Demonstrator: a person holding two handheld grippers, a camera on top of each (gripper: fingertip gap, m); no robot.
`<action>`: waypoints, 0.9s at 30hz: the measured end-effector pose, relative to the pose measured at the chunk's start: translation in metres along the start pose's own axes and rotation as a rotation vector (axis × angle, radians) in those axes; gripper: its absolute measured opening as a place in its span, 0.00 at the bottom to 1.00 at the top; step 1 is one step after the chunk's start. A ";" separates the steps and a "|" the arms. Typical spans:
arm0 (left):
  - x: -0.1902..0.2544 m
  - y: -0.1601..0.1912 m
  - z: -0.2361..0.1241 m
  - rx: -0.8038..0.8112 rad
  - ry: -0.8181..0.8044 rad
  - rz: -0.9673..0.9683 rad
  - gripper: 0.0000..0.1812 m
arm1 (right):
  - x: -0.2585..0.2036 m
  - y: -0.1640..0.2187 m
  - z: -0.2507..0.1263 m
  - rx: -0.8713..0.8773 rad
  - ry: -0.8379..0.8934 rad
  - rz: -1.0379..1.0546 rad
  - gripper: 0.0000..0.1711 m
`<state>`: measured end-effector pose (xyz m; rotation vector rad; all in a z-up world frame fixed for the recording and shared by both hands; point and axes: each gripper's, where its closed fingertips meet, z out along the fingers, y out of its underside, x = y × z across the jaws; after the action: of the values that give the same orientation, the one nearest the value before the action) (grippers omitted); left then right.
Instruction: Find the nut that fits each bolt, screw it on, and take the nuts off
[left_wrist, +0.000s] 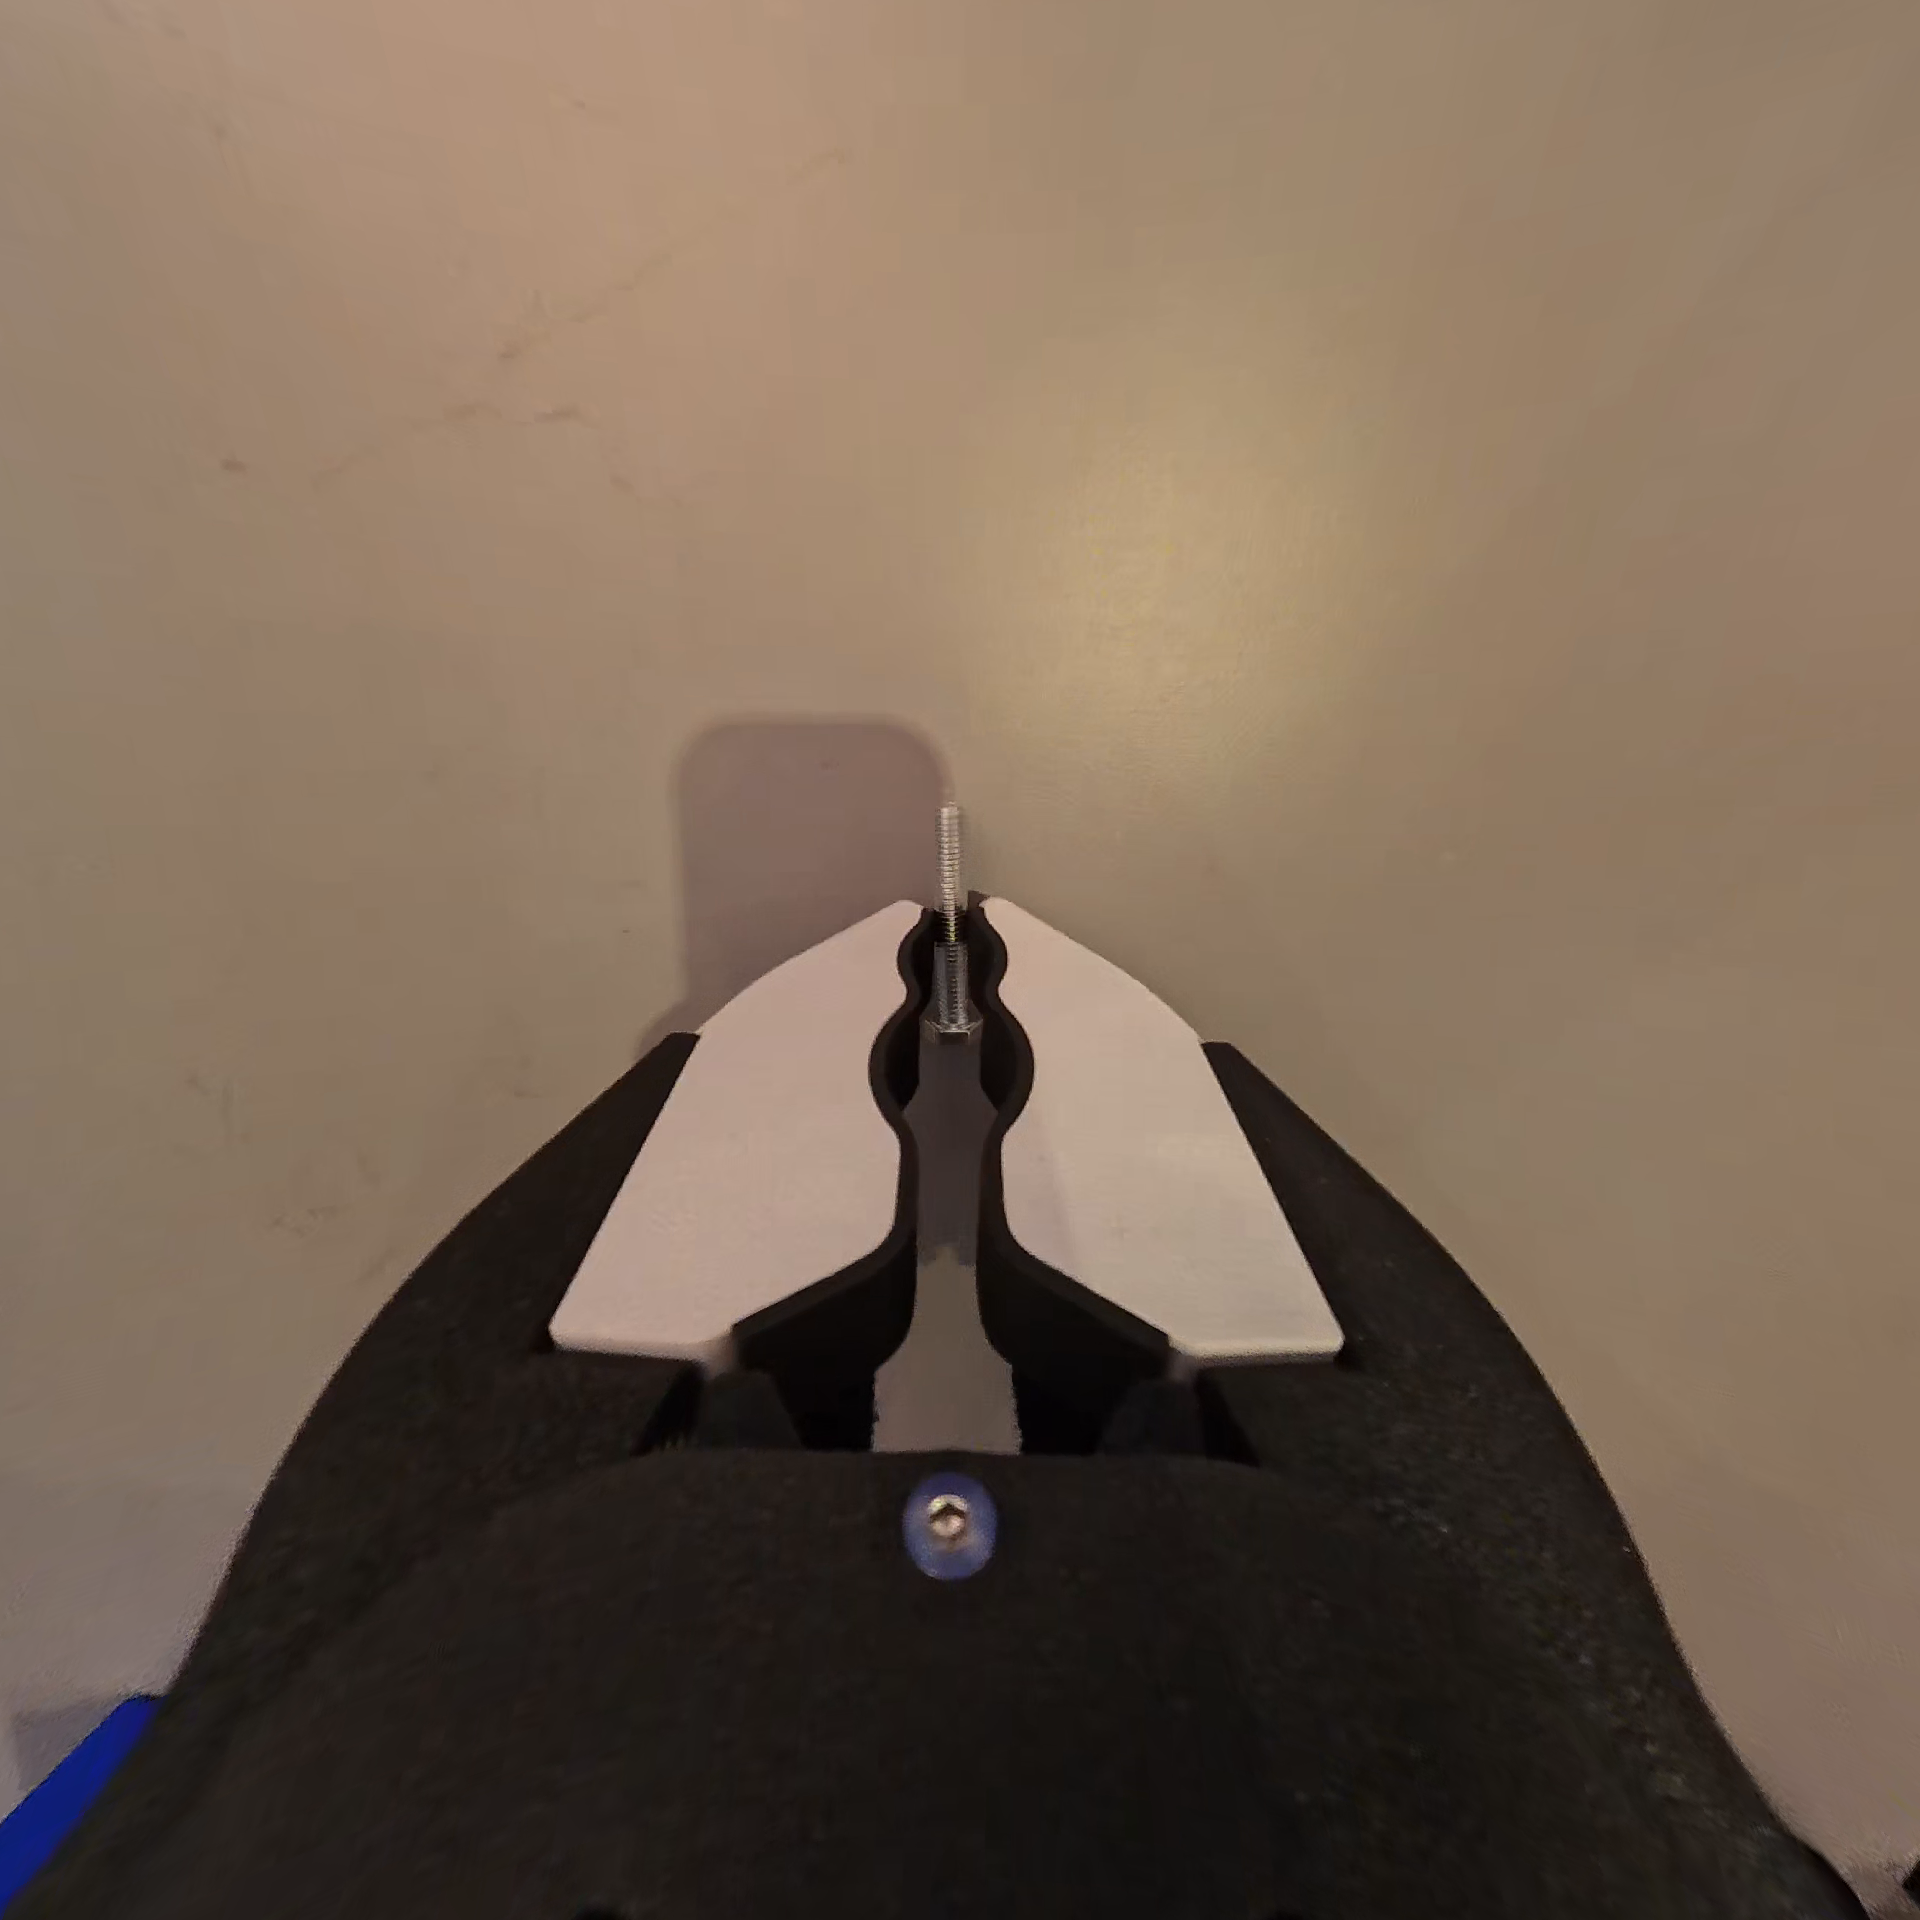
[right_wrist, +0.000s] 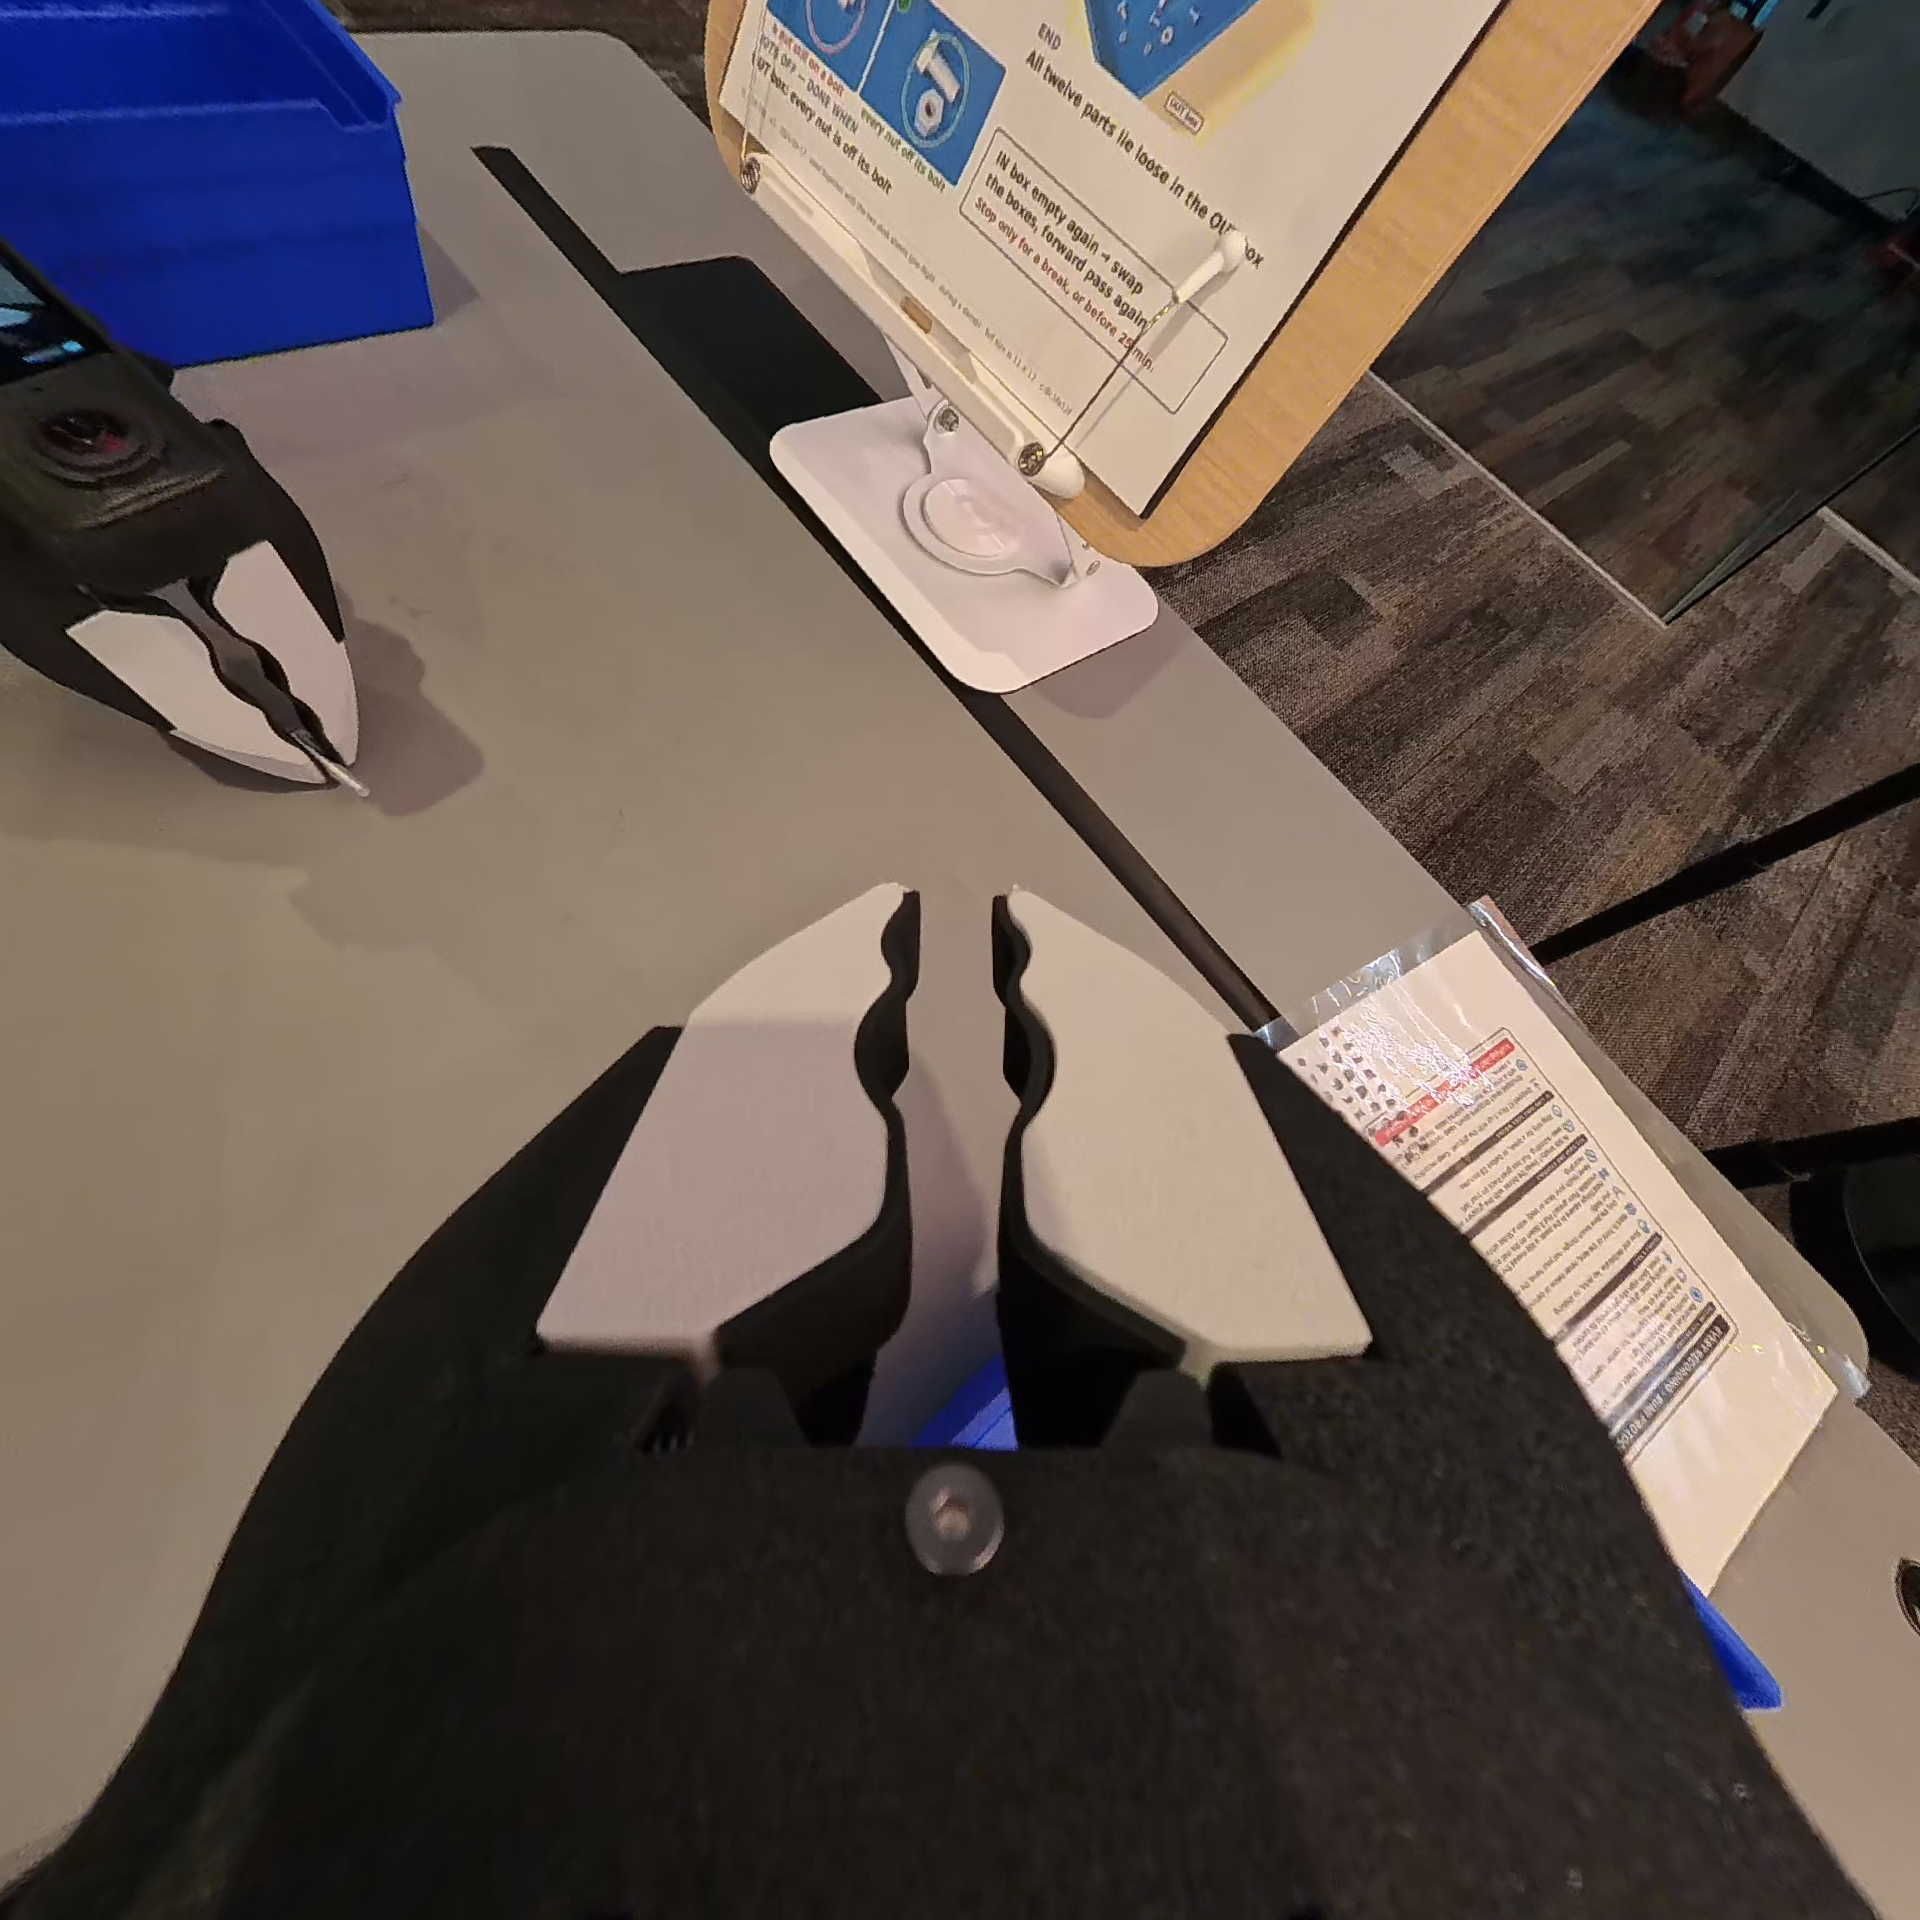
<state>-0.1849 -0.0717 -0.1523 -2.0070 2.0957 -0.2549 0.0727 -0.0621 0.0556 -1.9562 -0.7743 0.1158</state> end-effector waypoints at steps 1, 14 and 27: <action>-0.001 -0.001 -0.001 0.014 -0.011 -0.005 0.05 | 0.000 0.001 0.001 -0.002 -0.003 0.000 0.07; -0.059 0.144 -0.201 0.099 -0.378 -0.430 0.12 | 0.004 -0.005 -0.012 0.054 0.000 0.018 0.08; -0.083 0.369 -0.163 -0.414 -0.353 -0.421 0.08 | -0.007 0.002 0.007 -0.004 -0.047 0.008 0.08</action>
<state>-0.5816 0.0231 -0.0960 -2.4910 1.5896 0.4753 0.0656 -0.0613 0.0485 -1.9666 -0.7976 0.1661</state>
